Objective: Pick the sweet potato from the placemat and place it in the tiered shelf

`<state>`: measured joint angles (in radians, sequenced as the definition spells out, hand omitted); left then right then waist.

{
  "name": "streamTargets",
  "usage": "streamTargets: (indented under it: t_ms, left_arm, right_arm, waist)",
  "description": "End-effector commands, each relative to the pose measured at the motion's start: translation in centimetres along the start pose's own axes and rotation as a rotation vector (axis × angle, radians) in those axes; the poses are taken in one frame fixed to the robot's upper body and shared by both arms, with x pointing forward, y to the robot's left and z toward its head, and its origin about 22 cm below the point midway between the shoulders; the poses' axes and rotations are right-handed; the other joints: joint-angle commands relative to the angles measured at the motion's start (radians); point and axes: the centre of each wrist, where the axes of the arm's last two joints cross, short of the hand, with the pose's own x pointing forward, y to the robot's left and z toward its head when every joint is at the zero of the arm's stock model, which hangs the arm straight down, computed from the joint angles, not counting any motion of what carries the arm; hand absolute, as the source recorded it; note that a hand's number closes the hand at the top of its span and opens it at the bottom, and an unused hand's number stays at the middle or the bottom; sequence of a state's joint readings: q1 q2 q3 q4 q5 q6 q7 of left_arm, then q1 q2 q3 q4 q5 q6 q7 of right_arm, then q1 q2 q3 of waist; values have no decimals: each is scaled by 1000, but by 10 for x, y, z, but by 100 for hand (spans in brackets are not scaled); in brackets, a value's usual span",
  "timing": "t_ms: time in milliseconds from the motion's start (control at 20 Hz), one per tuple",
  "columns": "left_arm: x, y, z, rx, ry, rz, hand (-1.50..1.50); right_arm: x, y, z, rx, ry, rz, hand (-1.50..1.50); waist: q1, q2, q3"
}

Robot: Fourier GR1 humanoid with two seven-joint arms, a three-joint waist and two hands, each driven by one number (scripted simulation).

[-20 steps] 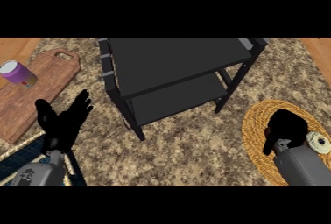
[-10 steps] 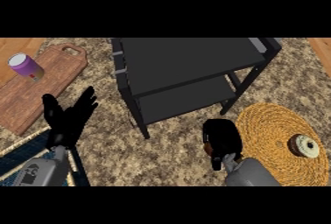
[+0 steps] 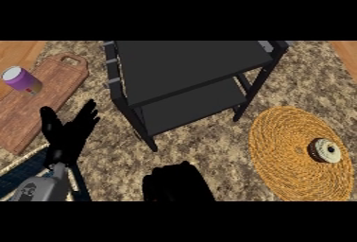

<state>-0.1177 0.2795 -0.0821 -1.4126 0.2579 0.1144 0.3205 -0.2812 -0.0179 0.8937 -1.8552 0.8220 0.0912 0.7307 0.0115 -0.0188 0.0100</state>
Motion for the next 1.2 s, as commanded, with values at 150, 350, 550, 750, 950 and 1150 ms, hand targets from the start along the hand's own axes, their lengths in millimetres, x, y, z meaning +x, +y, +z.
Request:
streamTargets:
  t_ms: [150,350,550,750,950,1150]
  left_arm:
    - [-26,17,12,49,59,-8,0]
    - [-37,18,14,55,89,1,0]
    - [-26,14,3,50,74,16,0]
    - [-24,14,5,63,81,14,0]
    - [-15,25,5,31,69,11,0]
    - [-26,7,5,55,68,11,0]
  right_arm:
    - [53,-65,57,-238,-46,-80,150]
    - [63,-96,60,-289,-9,-53,150]
    - [66,-125,54,-358,-8,-65,150]
    - [71,-160,30,-402,19,-121,150]
    - [76,-193,11,-445,42,-138,150]
    - [85,-221,-13,-444,55,-127,150]
  waist:
    - [-12,5,-12]
    - [-5,8,-14]
    - [-14,14,-13]
    - [-3,14,-14]
    - [-6,14,-13]
    - [-8,15,-12]
